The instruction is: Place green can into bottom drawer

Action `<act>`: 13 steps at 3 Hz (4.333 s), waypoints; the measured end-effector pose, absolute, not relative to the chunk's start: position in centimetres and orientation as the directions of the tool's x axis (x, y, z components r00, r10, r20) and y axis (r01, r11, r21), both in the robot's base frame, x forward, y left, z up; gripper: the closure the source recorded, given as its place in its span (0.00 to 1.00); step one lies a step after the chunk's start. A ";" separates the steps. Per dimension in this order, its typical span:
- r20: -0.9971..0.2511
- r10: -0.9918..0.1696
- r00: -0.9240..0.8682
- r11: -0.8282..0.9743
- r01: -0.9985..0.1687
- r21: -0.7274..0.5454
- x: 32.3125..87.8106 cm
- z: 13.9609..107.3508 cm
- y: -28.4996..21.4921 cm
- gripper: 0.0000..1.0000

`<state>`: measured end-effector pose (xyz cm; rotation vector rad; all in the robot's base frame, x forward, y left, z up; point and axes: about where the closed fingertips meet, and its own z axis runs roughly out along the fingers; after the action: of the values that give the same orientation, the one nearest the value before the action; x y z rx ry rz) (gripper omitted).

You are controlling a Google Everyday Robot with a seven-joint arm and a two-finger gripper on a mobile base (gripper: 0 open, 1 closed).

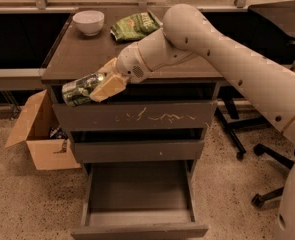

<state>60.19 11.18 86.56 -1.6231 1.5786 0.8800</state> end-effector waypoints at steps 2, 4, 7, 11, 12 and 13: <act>-0.829 -0.560 0.014 -0.028 -1.000 0.002 59.1 84.2 11.4 1.00; -0.722 -0.684 -0.100 0.021 -0.993 0.117 54.2 74.5 9.6 1.00; -0.656 -0.717 -0.236 0.098 -0.966 0.241 51.2 65.4 7.3 1.00; -0.544 -0.689 -0.479 0.345 -0.877 0.335 46.7 44.4 -1.3 1.00; -0.544 -0.689 -0.479 0.345 -0.877 0.335 46.7 44.4 -1.3 1.00; -0.531 -0.698 -0.480 0.370 -0.877 0.307 47.6 43.0 -2.0 1.00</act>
Offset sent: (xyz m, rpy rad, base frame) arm -0.0307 0.0003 -0.0710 -0.1251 0.0696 0.0275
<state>47.64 -2.02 42.96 -1.3866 2.3242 0.8091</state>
